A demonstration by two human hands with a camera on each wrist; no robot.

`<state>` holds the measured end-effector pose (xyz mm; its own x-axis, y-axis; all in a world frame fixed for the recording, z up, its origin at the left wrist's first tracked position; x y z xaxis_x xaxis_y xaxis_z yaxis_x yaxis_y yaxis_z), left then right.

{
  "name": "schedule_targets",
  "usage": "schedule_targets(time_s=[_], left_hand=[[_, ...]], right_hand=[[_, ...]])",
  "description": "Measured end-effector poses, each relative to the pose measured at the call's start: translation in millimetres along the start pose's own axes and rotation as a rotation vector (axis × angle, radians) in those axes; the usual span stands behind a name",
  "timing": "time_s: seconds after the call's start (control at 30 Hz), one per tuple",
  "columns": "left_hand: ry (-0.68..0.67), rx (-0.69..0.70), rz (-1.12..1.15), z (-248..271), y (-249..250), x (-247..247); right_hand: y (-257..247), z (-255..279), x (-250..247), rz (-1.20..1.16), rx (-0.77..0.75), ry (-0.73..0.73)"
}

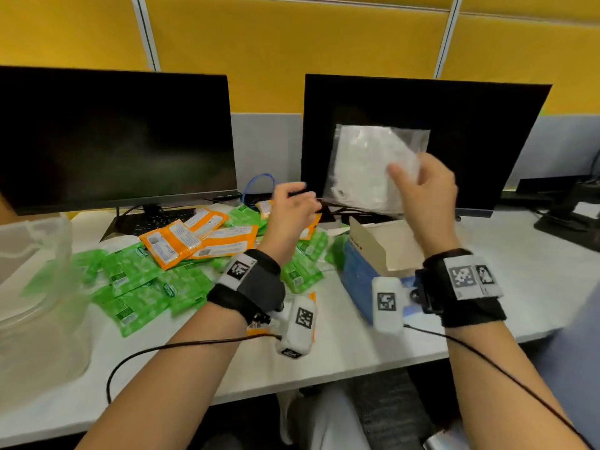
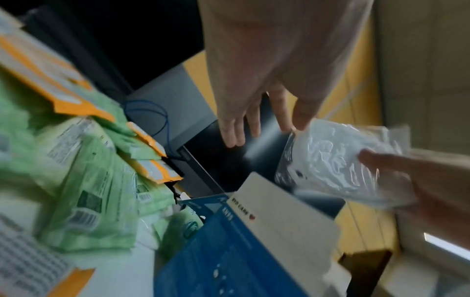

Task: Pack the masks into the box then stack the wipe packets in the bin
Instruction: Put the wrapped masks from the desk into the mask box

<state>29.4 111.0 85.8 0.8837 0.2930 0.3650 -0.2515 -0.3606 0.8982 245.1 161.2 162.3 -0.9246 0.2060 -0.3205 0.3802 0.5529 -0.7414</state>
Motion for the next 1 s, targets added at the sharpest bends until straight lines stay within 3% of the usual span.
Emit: schedule_targets(time_s=[0.07,0.17,0.27,0.47,0.57,0.63,0.77,0.87,1.0], left_hand=[[-0.176,0.076,-0.353,4.4,-6.5,29.6],[-0.401,0.098,-0.691,10.9,-41.9,69.4],[-0.442,0.007,-0.833,9.1,-76.8,77.8],[-0.258,-0.052,-0.754,3.6,-74.0,58.4],[-0.276,-0.309,-0.485,11.6,-97.6,44.1],[-0.242,-0.366,-0.302,16.6,-99.8,39.0],[-0.214,-0.37,-0.284,17.6,-96.5,36.8],[-0.227,-0.433,-0.259,20.7,-103.1,32.2],[-0.211,-0.459,-0.296,23.9,-106.8,25.2]], right_hand=[[-8.3,-5.4,-29.2,0.311,-0.098,0.072],[-1.6,-4.0,-40.0,0.667,-0.073,0.022],[10.0,-0.2,-34.9,0.81,-0.042,-0.063],[54.1,17.3,18.4,0.965,0.039,-0.52],[87.7,24.8,41.8,1.098,0.095,-0.643],[103.3,32.8,56.1,1.14,0.13,-0.725],[111.9,60.4,92.4,0.956,0.2,-0.952],[109.2,66.7,103.8,0.689,0.293,-0.945],[116.9,80.2,106.6,0.37,0.562,-0.953]])
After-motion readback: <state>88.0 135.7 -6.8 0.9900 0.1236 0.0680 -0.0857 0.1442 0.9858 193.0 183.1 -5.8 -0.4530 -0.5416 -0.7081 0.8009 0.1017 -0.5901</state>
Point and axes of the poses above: each hand's wrist, its own z-axis away from the middle knuckle, its own x-axis out of the palm, y = z × x, the point moved 10 cm from there along -z, towards the middle knuckle, and after that the axes turned 8 degrees about z, right-handed, at the moved point
